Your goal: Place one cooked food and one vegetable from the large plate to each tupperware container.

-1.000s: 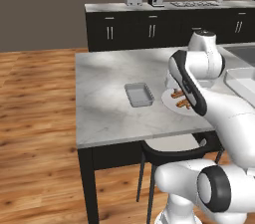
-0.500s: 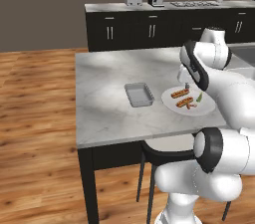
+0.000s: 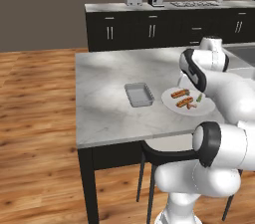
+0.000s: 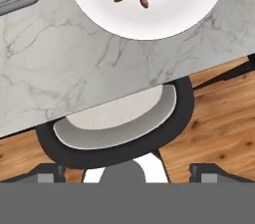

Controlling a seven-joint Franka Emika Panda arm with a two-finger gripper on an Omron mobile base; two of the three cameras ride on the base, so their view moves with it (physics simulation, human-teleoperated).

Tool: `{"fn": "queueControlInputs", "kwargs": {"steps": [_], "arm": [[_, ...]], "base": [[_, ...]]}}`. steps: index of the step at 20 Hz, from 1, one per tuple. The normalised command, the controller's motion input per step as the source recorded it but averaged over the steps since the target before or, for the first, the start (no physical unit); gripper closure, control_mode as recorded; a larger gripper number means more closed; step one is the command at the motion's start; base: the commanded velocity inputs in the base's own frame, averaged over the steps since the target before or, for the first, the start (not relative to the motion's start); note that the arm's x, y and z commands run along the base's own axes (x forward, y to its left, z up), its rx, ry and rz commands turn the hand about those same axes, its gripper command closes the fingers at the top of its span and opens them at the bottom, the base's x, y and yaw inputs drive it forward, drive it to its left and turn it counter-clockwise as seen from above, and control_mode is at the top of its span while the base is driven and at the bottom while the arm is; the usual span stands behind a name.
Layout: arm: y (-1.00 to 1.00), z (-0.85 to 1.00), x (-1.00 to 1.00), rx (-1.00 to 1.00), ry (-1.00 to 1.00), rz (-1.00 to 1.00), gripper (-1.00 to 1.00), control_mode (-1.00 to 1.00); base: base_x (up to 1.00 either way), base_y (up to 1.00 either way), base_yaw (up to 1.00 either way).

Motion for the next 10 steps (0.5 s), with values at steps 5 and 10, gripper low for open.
{"fn": "queueControlInputs", "kwargs": {"steps": [5,10], "arm": [[-0.47,-0.19,0.0,0.0,0.02,0.1,-1.0,-1.0],[-0.36,-0.64,0.11,-0.01,-0.01,0.32,-1.0,-1.0]], "base": [[0.0,0.0,0.0],[0.0,0.0,0.0]]}}
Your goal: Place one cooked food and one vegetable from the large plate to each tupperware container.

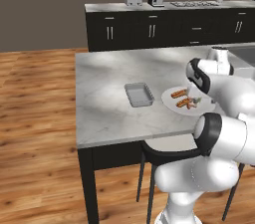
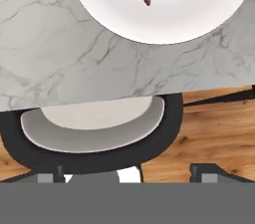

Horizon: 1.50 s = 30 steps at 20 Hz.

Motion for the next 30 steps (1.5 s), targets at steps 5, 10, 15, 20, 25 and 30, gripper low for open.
{"fn": "queueControlInputs", "kwargs": {"steps": [5,10,15,20,25,30], "arm": [[-0.36,-0.44,0.47,0.0,0.0,0.06,-1.0,-1.0],[0.0,-0.03,0.16,0.0,-0.01,0.01,-1.0,-1.0],[0.0,-0.25,0.12,-0.08,0.0,0.07,-1.0,-1.0],[0.0,-0.3,0.09,-0.11,-0.02,0.15,-1.0,-1.0],[0.0,-0.18,0.24,-0.01,-0.02,0.15,-1.0,-1.0],[0.0,-0.05,0.29,0.0,-0.05,0.14,-1.0,-1.0]], "base": [[0.0,0.0,0.0],[0.0,0.0,0.0],[0.0,0.0,0.0],[0.0,0.0,0.0],[0.0,0.0,0.0],[0.0,0.0,0.0]]}}
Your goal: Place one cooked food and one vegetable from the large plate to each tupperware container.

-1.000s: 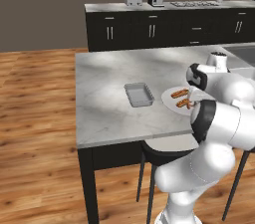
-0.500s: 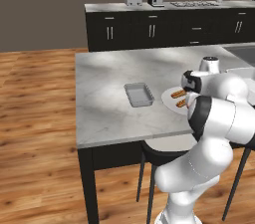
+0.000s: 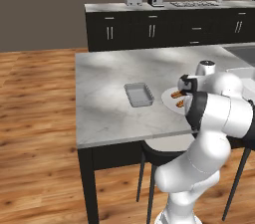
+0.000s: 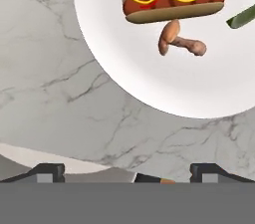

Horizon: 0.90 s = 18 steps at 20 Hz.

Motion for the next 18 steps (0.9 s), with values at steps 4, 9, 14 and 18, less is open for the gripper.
{"fn": "queueControlInputs", "kwargs": {"steps": [4,9,14,18], "arm": [[0.0,-0.06,0.33,0.0,-0.01,0.12,-1.0,-1.0],[-0.07,-0.24,0.28,0.0,0.0,0.05,-1.0,-1.0],[-0.11,-0.06,0.17,0.01,0.0,0.0,-1.0,-1.0],[0.0,-0.03,0.33,0.04,0.0,0.02,-1.0,-1.0]], "base": [[0.0,0.0,0.0],[0.0,0.0,0.0],[0.0,0.0,0.0],[0.0,0.0,0.0]]}}
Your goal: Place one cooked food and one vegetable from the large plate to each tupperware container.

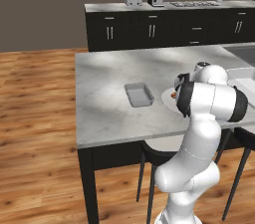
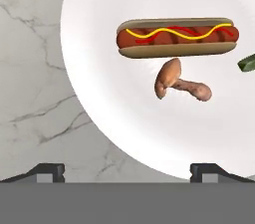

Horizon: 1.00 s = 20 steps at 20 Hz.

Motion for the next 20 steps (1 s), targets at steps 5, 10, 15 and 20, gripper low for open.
{"fn": "queueControlInputs", "kwargs": {"steps": [5,10,15,20], "arm": [[-0.03,-0.19,0.26,0.02,0.0,0.04,-1.0,-1.0],[-0.02,-0.22,0.27,0.0,0.0,0.04,-1.0,-1.0],[-0.01,-0.17,0.2,0.0,0.0,0.02,-1.0,-1.0],[-0.05,-0.2,0.09,0.01,0.0,0.0,-1.0,-1.0]], "base": [[0.0,0.0,0.0],[0.0,0.0,0.0],[0.0,0.0,0.0],[0.0,0.0,0.0]]}}
